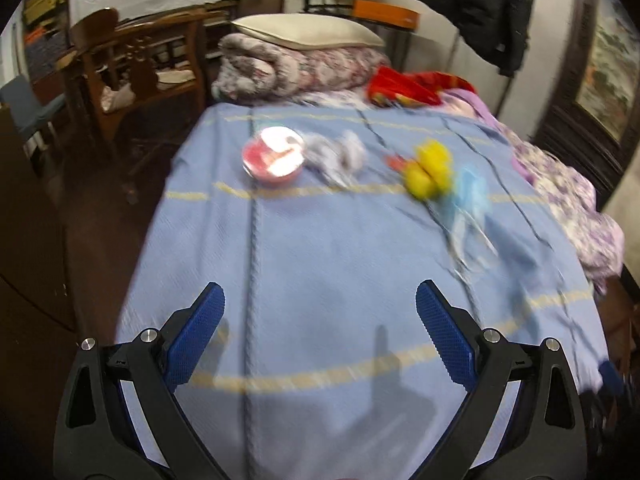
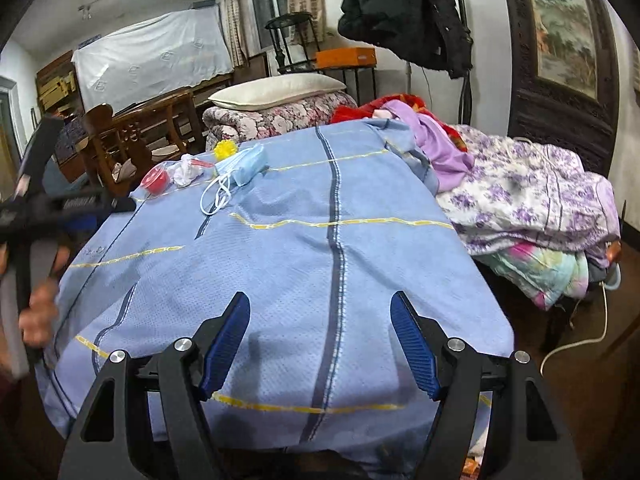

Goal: Collect trash
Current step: 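Move both tools back over the bed toward the remaining trash, then grasp the clear cup filled with red tissue with the left tool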

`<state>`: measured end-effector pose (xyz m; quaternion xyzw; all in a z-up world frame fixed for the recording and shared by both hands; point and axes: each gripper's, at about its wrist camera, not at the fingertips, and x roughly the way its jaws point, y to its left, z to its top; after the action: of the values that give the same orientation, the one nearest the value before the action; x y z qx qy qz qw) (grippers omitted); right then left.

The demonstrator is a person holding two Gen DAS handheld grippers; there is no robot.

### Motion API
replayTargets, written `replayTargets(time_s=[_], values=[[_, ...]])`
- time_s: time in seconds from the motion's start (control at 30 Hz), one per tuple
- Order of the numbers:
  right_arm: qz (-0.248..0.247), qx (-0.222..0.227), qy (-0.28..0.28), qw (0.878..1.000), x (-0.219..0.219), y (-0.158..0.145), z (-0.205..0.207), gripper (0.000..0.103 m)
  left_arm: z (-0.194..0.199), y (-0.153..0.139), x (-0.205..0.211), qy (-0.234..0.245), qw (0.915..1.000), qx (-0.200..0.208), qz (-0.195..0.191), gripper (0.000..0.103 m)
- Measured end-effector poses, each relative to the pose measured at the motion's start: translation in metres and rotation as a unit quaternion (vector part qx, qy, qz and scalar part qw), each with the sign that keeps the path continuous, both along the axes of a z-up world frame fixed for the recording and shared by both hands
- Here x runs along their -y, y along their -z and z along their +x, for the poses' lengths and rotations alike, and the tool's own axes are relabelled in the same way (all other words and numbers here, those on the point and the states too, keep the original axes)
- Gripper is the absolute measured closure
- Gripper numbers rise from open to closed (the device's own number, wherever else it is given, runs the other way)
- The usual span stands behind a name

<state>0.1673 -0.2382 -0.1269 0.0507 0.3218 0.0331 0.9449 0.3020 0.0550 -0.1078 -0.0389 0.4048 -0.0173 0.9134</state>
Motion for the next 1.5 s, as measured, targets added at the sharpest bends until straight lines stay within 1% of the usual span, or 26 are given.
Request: replayTargets(time_s=[0.07,0.2,0.27,0.33,0.43,0.5,0.57,0.63,0.7,0.73,0.8,0.83,0.87,0.93,0.97,1.03,1.13,1.2,1.27,1.3,1.43,1.5], values=[[-0.002,0.005,-0.005,1.0,-0.003,0.002,0.0,0.031,0.024,-0.003,-0.013,-0.021,0.9997,0.005,-0.006,0.01],[-0.018,0.013,-0.009,1.0,-0.009,0.003,0.001,0.031,0.07,-0.003,-0.034,-0.049,0.9976,0.002,-0.049,0.01],[-0.029,0.013,-0.013,0.999,-0.013,0.005,0.002,0.031,0.086,0.0,-0.038,-0.059,0.9967,-0.002,-0.056,0.01],[-0.034,0.002,-0.015,0.999,-0.015,0.007,0.006,0.031,0.101,0.004,-0.037,-0.063,0.9965,-0.005,-0.054,0.01],[-0.028,-0.02,-0.011,0.999,-0.012,0.012,0.013,0.031,0.116,0.012,-0.033,-0.064,0.9975,-0.004,-0.027,0.01],[-0.027,-0.018,-0.011,0.999,-0.012,0.012,0.013,0.031,0.122,0.017,-0.034,-0.067,0.9975,-0.004,-0.02,0.01],[-0.034,-0.019,-0.012,0.999,-0.015,0.014,0.013,0.029,0.126,0.019,-0.044,-0.067,0.9964,-0.006,-0.051,0.01],[-0.043,-0.021,-0.016,0.999,-0.019,0.015,0.015,0.026,0.124,0.019,-0.058,-0.077,0.9928,0.008,-0.091,0.01],[-0.052,-0.023,-0.016,0.998,-0.023,0.016,0.015,0.024,0.126,0.021,-0.067,-0.078,0.9894,0.006,-0.122,0.01],[-0.053,-0.023,-0.016,0.998,-0.023,0.016,0.016,0.023,0.126,0.022,-0.071,-0.077,0.9881,0.005,-0.133,0.011],[-0.051,-0.022,-0.017,0.998,-0.022,0.017,0.016,0.023,0.129,0.022,-0.07,-0.073,0.9881,0.004,-0.135,0.019],[-0.052,-0.023,-0.016,0.998,-0.023,0.018,0.016,0.023,0.13,0.022,-0.068,-0.068,0.989,0.003,-0.131,0.025],[-0.054,-0.023,-0.016,0.998,-0.024,0.018,0.016,0.023,0.13,0.021,-0.063,-0.062,0.9908,0.004,-0.12,0.028],[-0.055,-0.023,-0.015,0.998,-0.022,0.017,0.016,0.023,0.128,0.018,-0.054,-0.056,0.9939,0.012,-0.094,0.031],[-0.055,-0.023,-0.015,0.998,-0.022,0.017,0.016,0.023,0.128,0.016,-0.05,-0.051,0.9953,0.016,-0.081,0.034],[-0.055,-0.023,-0.015,0.998,-0.022,0.018,0.017,0.023,0.128,0.018,-0.043,-0.034,0.9966,0.012,-0.074,0.046],[-0.055,-0.023,-0.015,0.998,-0.022,0.018,0.017,0.022,0.121,0.016,-0.037,-0.033,0.9978,0.022,-0.054,0.046],[-0.055,-0.023,-0.015,0.998,-0.022,0.018,0.017,0.022,0.111,0.014,-0.037,-0.033,0.9973,0.026,-0.06,0.046],[-0.054,-0.024,-0.015,0.998,-0.021,0.018,0.017,0.022,0.094,0.012,-0.039,-0.027,0.996,0.031,-0.079,0.046],[-0.054,-0.024,-0.015,0.998,-0.021,0.018,0.017,0.022,0.078,0.012,-0.04,-0.019,0.9949,0.032,-0.094,0.046],[-0.054,-0.024,-0.015,0.998,-0.021,0.018,0.017,0.022,0.029,0.008,-0.04,-0.001,0.9914,0.045,-0.122,0.046],[-0.055,-0.024,-0.015,0.998,-0.022,0.018,0.017,0.022,0.013,0.008,-0.039,0.002,0.9911,0.044,-0.126,0.046]])
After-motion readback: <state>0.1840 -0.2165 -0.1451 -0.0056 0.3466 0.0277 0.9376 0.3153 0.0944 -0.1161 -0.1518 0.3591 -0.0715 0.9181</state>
